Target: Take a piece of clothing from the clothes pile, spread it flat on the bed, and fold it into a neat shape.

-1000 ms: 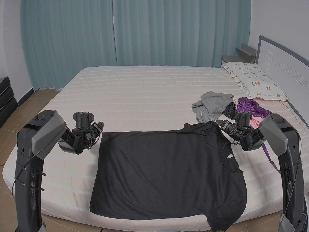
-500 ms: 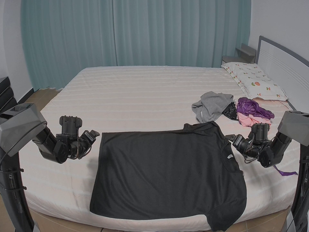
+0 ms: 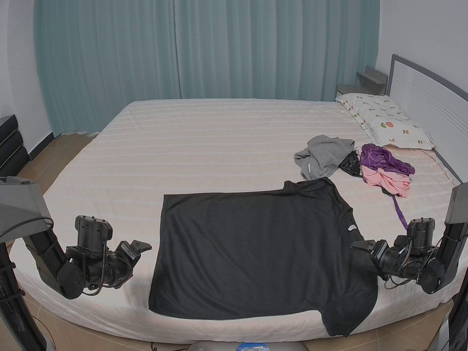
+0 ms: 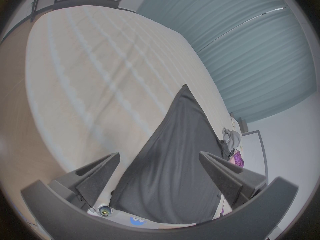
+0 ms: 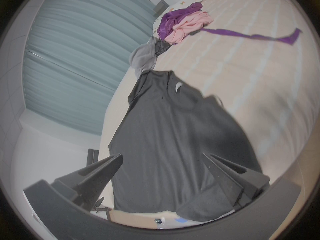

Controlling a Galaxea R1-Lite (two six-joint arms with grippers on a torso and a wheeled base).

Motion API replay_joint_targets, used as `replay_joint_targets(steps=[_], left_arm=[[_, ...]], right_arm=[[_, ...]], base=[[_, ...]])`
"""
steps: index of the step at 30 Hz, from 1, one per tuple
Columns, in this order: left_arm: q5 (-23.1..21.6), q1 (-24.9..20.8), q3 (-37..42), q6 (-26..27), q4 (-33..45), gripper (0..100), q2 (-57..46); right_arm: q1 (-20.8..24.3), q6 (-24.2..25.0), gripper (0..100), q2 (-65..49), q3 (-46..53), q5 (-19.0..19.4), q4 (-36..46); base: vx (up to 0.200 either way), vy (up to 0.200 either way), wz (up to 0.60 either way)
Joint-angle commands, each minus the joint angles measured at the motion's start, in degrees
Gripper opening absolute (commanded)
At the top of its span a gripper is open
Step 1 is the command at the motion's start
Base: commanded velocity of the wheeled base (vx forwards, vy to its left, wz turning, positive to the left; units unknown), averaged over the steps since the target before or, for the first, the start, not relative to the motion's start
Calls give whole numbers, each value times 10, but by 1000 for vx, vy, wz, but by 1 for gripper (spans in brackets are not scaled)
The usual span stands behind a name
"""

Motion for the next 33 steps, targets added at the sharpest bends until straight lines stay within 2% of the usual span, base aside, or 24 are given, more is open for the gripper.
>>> replay_joint_targets(steps=[1, 13, 20, 31, 33], left_arm=[[-7, -9, 36, -7, -18, 100, -9], [-7, -30, 36, -37, -18, 100, -13], [-6, -56, 36, -58, -19, 100, -13], [-5, -59, 37, -60, -18, 100, -14], [-2, -58, 37, -56, -19, 100, -17]], right_arm=[[-2, 9, 100, -5, 46, 16, -25], [2, 24, 100, 2, 47, 27, -28], [6, 23, 100, 1, 47, 26, -28], [19, 19, 100, 1, 49, 13, -29], [25, 19, 100, 2, 49, 5, -29]], base=[[0, 0, 0], [0, 0, 0], [0, -200, 0], [0, -200, 0], [0, 0, 0]])
